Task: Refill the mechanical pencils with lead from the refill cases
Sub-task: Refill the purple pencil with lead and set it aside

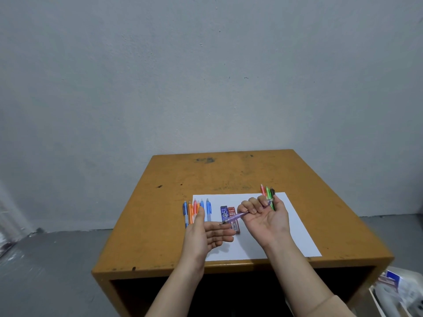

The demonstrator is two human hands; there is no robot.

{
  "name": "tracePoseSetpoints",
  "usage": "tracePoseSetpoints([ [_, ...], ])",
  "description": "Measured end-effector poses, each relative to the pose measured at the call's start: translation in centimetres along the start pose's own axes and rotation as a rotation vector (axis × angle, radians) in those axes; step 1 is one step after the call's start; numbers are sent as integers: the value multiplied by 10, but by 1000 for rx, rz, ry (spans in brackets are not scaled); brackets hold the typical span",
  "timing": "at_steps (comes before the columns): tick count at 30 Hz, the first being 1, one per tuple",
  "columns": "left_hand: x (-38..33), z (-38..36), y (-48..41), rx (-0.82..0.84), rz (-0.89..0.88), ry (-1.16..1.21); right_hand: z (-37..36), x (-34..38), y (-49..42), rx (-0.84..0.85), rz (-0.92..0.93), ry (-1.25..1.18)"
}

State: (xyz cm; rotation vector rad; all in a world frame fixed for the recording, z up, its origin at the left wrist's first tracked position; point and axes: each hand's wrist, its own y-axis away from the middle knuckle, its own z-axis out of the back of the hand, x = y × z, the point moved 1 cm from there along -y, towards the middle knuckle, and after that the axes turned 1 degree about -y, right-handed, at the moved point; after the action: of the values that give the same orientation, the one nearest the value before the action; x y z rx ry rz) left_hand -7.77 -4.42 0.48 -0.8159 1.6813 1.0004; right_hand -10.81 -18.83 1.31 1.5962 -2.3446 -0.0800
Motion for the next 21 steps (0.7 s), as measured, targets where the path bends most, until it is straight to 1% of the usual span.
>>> tracePoseSetpoints([
  [13, -2, -4, 0, -3, 19, 31, 4, 2, -2, 5, 4, -37],
  [18, -5, -6, 4, -15, -2, 39, 5, 3, -3, 43, -20, -46],
  [21, -7, -7, 5, -36, -42, 9, 2, 3, -1, 74, -24, 10],
])
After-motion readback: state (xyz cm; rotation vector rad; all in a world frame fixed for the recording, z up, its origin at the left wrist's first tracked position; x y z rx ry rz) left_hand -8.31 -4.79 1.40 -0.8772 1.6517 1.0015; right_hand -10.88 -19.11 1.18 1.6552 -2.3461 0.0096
